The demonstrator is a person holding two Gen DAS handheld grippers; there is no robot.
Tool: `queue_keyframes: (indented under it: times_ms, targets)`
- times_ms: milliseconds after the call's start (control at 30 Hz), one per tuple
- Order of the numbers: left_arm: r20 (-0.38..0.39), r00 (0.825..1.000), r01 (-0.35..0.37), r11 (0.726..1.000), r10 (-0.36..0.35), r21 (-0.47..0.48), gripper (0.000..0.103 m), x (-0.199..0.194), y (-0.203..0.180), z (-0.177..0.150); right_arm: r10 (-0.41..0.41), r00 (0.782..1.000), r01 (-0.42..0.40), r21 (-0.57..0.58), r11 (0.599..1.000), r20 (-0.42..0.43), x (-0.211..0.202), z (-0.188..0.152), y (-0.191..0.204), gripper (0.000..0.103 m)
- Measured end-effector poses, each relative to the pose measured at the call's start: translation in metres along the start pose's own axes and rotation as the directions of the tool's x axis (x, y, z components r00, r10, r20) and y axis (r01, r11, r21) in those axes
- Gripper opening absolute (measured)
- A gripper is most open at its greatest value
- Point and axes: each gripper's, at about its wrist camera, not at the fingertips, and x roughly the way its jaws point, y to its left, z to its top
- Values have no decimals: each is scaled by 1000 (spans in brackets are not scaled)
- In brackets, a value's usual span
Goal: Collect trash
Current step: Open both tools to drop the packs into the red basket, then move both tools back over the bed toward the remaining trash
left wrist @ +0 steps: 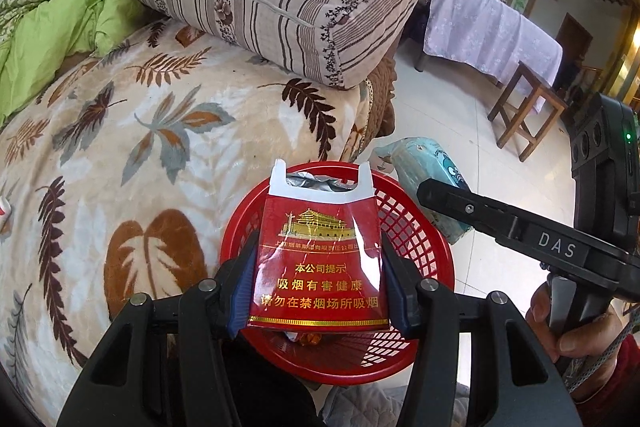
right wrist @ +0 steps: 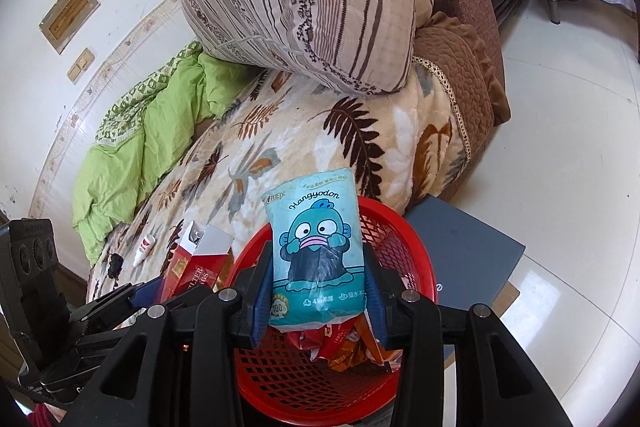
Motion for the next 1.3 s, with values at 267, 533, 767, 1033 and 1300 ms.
queue_keyframes:
  times_ms: [267, 533, 767, 1033, 1300]
  targets:
    - [-13, 1000, -1, 1000, 1, -10, 53, 5, 1, 0, -18, 1000, 18, -13, 1000, -6, 1, -1, 1, 44]
    - [-14, 1000, -6, 1000, 6, -2, 53, 6, 0, 0, -29, 1000, 28, -13, 1000, -12, 3, -2, 0, 45]
    - [-12, 1000, -12, 1000, 12, 1, 63, 6, -1, 0, -52, 999, 52, -13, 999, -2, 1, -1, 0, 60]
    - [5, 1000, -22, 999, 23, -25, 72, 1, 5, -1, -115, 993, 117, -48, 992, 40, -9, 3, 6, 70]
    - [18, 999, -44, 999, 44, -24, 80, -3, 6, -3, -186, 980, 191, -73, 979, 73, -15, 6, 11, 80]
